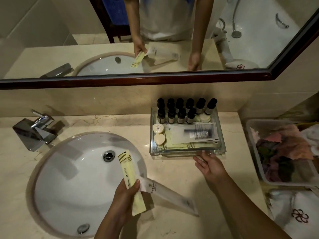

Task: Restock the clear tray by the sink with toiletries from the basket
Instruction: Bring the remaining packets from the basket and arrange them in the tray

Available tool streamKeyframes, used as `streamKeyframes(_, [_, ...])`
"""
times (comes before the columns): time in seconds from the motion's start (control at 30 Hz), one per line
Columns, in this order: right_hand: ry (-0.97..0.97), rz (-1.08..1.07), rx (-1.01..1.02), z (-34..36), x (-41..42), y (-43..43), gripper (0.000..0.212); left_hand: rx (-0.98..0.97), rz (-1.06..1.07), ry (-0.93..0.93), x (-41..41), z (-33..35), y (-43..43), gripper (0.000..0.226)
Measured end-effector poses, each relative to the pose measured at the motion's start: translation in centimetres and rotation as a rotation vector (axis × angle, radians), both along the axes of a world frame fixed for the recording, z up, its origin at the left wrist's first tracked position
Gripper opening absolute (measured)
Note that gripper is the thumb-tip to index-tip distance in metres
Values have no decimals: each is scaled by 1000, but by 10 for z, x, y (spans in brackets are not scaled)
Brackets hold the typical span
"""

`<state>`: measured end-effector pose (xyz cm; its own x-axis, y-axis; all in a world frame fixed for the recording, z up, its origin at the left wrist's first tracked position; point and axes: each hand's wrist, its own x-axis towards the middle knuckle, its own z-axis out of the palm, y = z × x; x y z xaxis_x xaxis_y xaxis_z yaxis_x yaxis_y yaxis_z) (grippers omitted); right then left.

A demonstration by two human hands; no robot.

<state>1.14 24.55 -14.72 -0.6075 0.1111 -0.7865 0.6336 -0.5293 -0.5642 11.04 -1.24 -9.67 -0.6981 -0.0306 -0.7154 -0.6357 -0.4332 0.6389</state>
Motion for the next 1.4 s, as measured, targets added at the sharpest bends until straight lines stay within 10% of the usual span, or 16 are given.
streamKeyframes(0.23, [20, -10, -32, 1, 14, -4, 16, 83, -45, 35, -7, 3, 8, 86])
streamKeyframes(1.4, [16, 200, 97, 28, 148, 10, 30, 369, 2, 123, 1, 8, 17, 99])
